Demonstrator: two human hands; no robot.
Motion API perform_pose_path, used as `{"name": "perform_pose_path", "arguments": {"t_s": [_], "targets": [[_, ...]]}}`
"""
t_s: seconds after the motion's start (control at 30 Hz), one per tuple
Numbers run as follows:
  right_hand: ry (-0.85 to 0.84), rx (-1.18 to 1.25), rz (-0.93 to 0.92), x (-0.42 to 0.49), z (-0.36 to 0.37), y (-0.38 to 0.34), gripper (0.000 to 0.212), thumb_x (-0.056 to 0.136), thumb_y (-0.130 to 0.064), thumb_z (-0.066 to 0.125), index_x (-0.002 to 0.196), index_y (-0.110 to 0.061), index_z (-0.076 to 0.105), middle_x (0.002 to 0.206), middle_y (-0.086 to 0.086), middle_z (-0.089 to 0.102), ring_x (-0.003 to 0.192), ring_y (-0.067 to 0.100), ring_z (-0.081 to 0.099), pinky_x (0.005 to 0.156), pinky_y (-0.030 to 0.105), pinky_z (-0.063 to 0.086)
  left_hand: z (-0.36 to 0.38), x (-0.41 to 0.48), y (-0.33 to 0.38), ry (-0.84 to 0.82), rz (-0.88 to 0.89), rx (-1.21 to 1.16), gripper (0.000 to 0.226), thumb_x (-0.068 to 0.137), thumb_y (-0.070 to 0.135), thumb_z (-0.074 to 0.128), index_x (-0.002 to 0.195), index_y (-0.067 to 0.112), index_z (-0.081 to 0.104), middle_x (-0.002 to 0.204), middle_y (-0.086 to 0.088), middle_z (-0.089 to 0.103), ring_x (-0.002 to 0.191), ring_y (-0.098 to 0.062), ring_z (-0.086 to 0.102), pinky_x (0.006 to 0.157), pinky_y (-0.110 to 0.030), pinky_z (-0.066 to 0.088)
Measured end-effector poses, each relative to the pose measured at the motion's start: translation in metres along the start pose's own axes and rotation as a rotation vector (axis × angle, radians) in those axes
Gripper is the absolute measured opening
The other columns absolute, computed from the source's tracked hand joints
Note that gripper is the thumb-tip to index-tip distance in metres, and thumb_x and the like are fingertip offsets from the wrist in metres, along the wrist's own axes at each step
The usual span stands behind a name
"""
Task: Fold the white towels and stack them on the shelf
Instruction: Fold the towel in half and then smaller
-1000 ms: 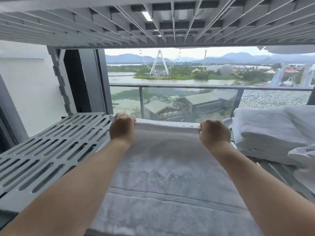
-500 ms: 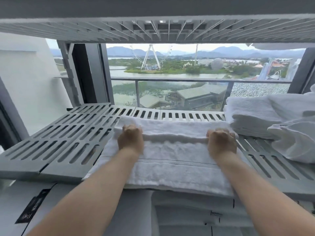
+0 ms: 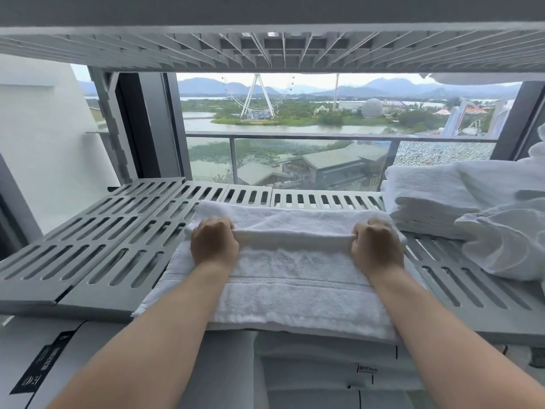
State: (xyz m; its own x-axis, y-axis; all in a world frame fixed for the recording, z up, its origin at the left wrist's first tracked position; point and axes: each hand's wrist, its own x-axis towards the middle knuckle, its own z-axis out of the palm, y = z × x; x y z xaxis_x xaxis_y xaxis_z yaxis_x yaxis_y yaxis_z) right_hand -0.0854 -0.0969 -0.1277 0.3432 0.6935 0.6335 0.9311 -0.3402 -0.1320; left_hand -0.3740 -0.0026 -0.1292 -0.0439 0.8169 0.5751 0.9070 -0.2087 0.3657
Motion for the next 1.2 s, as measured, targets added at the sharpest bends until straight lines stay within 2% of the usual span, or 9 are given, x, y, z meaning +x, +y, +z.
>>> {"name": "perform_pose_path", "arguments": {"t_s": [0.1,0.3,0.5,0.7,0.87,0.97,1.03,1.13,1.2], "targets": [[-0.066,0.044,0.030,0.002,0.005,0.005,0.021,0.085,-0.004,0.053,0.091,-0.013,0.072,0.088,0.007,0.066,0.092,0.029,0.060,0.071,0.031,0.032,0.000,0.001,0.000,0.015,-0.024,-0.030,0.027,0.084,-0.005,0.053,0.088,0.014,0.071,0.090,-0.008,0.066,0.088,-0.025,0.058,0.078,-0.036,0.052],[-0.100,0.156,-0.007,0.003,0.002,0.005,0.017,0.082,-0.003,0.054,0.085,-0.009,0.070,0.084,0.010,0.064,0.087,0.029,0.059,0.077,0.037,0.052,0.002,0.003,-0.005,-0.058,-0.115,-0.083,0.025,0.088,-0.004,0.056,0.089,0.015,0.072,0.096,-0.009,0.062,0.097,-0.025,0.055,0.085,-0.037,0.054],[-0.191,0.111,0.062,0.003,0.003,0.006,0.013,0.081,-0.017,0.051,0.085,-0.022,0.063,0.086,0.002,0.057,0.090,0.025,0.052,0.081,0.037,0.038,0.003,0.004,-0.006,-0.111,-0.150,-0.060,0.022,0.089,0.001,0.057,0.089,0.018,0.071,0.102,-0.008,0.060,0.103,-0.026,0.052,0.087,-0.040,0.054],[-0.311,0.092,0.174,0.003,0.005,0.009,0.034,0.085,-0.013,0.042,0.114,-0.020,0.059,0.110,0.007,0.056,0.097,0.021,0.042,0.084,0.036,0.038,0.008,0.008,-0.009,-0.179,-0.143,0.102,0.021,0.087,0.011,0.042,0.097,0.009,0.060,0.106,-0.013,0.060,0.101,-0.029,0.051,0.099,-0.044,0.046],[-0.449,0.062,0.135,0.002,0.002,0.006,0.053,0.092,-0.017,0.034,0.142,-0.020,0.050,0.146,0.007,0.049,0.134,0.026,0.042,0.112,0.041,0.034,0.003,0.006,-0.004,-0.259,-0.100,0.184,0.037,0.087,0.015,0.035,0.114,0.003,0.057,0.121,-0.017,0.060,0.117,-0.032,0.052,0.111,-0.049,0.038],[-0.296,-0.091,0.044,0.001,-0.011,0.003,0.037,0.091,-0.011,0.037,0.111,-0.017,0.068,0.110,0.007,0.070,0.099,0.025,0.061,0.086,0.036,0.047,-0.005,0.003,0.000,-0.230,0.009,0.136,0.031,0.087,0.012,0.047,0.115,0.015,0.059,0.124,-0.007,0.061,0.123,-0.028,0.050,0.112,-0.055,0.035],[-0.184,-0.180,-0.029,-0.004,-0.023,-0.002,0.030,0.089,-0.007,0.045,0.094,-0.015,0.073,0.088,0.008,0.073,0.084,0.026,0.064,0.078,0.035,0.050,-0.011,0.002,0.000,-0.173,0.030,0.047,0.025,0.087,0.004,0.051,0.105,0.019,0.060,0.110,-0.005,0.065,0.108,-0.027,0.057,0.102,-0.052,0.045],[-0.200,-0.149,-0.051,-0.018,-0.022,-0.002,0.031,0.093,-0.010,0.044,0.100,-0.021,0.072,0.089,0.004,0.073,0.085,0.024,0.064,0.077,0.035,0.049,-0.017,-0.001,-0.004,-0.196,-0.016,-0.005,0.019,0.090,0.001,0.055,0.102,0.015,0.062,0.092,-0.005,0.065,0.090,-0.026,0.061,0.095,-0.046,0.051],[-0.314,-0.064,0.012,-0.023,-0.017,0.003,0.041,0.097,-0.011,0.034,0.117,-0.026,0.066,0.109,0.002,0.070,0.097,0.022,0.062,0.084,0.037,0.048,-0.022,-0.005,-0.006,-0.251,-0.019,0.025,0.009,0.094,0.008,0.059,0.101,0.013,0.062,0.081,-0.002,0.060,0.083,-0.022,0.059,0.090,-0.042,0.054]]}}
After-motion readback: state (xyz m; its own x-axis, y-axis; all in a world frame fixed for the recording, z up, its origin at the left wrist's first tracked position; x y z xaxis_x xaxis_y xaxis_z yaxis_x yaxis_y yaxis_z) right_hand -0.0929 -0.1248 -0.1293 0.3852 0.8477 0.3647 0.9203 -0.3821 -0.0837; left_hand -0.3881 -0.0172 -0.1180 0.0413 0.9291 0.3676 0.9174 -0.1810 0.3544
